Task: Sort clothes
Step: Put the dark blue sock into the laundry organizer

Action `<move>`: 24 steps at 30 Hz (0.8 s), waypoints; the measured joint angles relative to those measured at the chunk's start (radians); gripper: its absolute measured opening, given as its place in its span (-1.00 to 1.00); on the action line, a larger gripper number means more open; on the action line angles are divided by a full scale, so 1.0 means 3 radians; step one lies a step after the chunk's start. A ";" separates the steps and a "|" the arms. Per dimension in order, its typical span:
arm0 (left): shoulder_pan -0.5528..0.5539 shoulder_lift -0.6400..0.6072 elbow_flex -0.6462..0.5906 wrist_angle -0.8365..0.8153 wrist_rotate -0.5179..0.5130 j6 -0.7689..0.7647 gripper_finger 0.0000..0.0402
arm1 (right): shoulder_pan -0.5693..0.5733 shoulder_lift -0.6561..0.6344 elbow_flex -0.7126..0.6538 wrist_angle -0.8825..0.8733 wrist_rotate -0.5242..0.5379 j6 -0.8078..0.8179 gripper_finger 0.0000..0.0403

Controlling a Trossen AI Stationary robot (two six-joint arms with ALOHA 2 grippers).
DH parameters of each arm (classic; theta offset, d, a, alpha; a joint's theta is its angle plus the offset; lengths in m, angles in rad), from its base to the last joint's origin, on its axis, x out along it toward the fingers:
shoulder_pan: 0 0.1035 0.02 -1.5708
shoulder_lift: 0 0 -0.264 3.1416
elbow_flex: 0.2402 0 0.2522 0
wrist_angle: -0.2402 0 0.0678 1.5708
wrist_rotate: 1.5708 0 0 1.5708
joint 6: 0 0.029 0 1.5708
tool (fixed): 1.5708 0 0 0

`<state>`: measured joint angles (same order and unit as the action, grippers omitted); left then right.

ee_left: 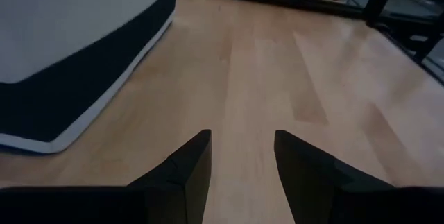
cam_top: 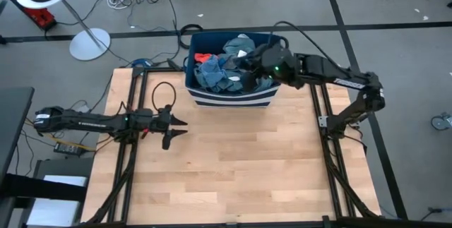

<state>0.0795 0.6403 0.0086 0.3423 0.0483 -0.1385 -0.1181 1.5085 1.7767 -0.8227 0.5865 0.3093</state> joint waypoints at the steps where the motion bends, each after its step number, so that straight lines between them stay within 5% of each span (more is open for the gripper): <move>1: -0.0001 -0.0060 -0.0001 -0.0061 -0.0001 0.0001 -0.19 | -0.0036 0.0025 0.0004 0.0027 -0.0126 -0.0013 -0.97; 4: -0.0003 -0.0199 -0.0001 -0.0183 -0.0001 0.0018 -0.19 | -0.0139 0.0123 0.0008 0.0179 -0.0503 -0.0050 -0.96; 10: -0.0003 -0.0526 -0.0001 -0.0489 -0.0003 0.0077 -0.19 | -0.0278 0.0347 0.0008 0.0307 -0.0554 -0.0088 -0.87; 19: -0.0003 -0.1125 -0.0003 -0.0958 -0.0004 0.0030 -0.19 | -0.0519 0.0497 0.0006 0.0143 -0.0575 -0.0151 -0.52; 24: -0.0003 -0.1458 -0.0003 -0.1086 -0.0006 0.0051 -0.19 | -0.0660 0.0545 0.0005 0.0105 -0.0902 -0.0086 -0.31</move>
<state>0.0788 0.2027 0.0078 0.0166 0.0463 -0.1231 -0.3161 1.6721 1.7782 -0.7913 0.3160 0.2836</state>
